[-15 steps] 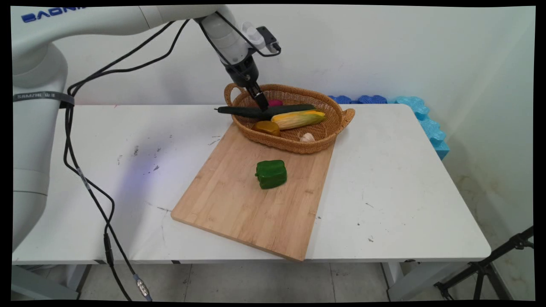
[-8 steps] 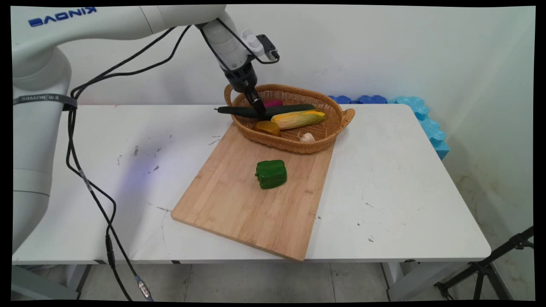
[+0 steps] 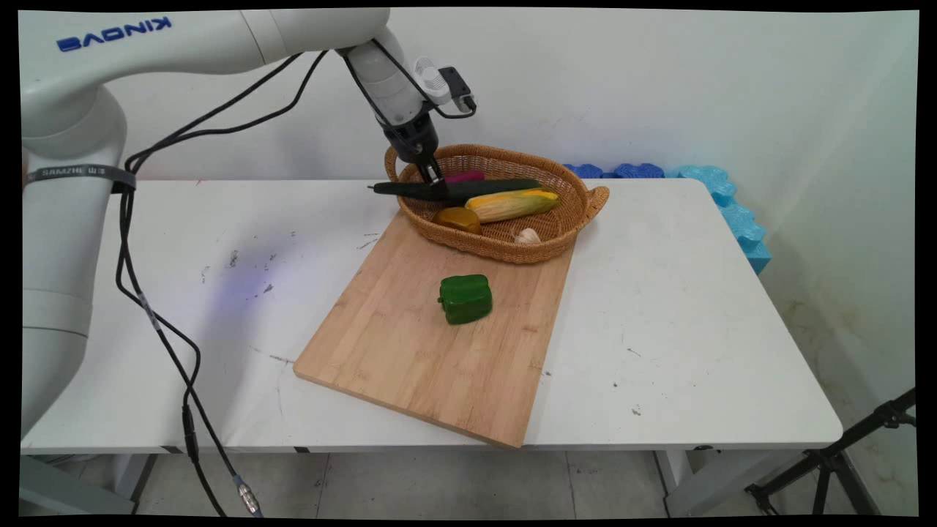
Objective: Pick up the cucumber from the vegetable basket, then place the picked object on the cutting board
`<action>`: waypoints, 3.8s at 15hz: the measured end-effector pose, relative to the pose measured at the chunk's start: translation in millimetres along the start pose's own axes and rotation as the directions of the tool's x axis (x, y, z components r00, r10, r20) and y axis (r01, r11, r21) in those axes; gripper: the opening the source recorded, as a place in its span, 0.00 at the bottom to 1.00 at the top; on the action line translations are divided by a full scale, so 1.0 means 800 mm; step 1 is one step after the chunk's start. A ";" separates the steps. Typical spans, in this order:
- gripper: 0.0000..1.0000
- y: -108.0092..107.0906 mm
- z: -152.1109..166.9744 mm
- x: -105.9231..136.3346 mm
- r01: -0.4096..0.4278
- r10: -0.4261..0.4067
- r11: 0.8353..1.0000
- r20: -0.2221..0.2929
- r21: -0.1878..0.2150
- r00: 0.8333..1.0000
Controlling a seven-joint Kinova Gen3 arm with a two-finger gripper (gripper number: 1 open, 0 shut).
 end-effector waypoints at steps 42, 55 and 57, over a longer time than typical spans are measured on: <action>0.00 0.148 -0.274 -0.210 -0.169 0.111 0.935 -0.196 -0.313 0.974; 0.00 0.181 -0.182 -0.267 -0.237 0.184 0.916 -0.184 -0.323 0.966; 0.00 0.186 -0.167 -0.270 -0.247 0.195 0.913 -0.186 -0.325 0.963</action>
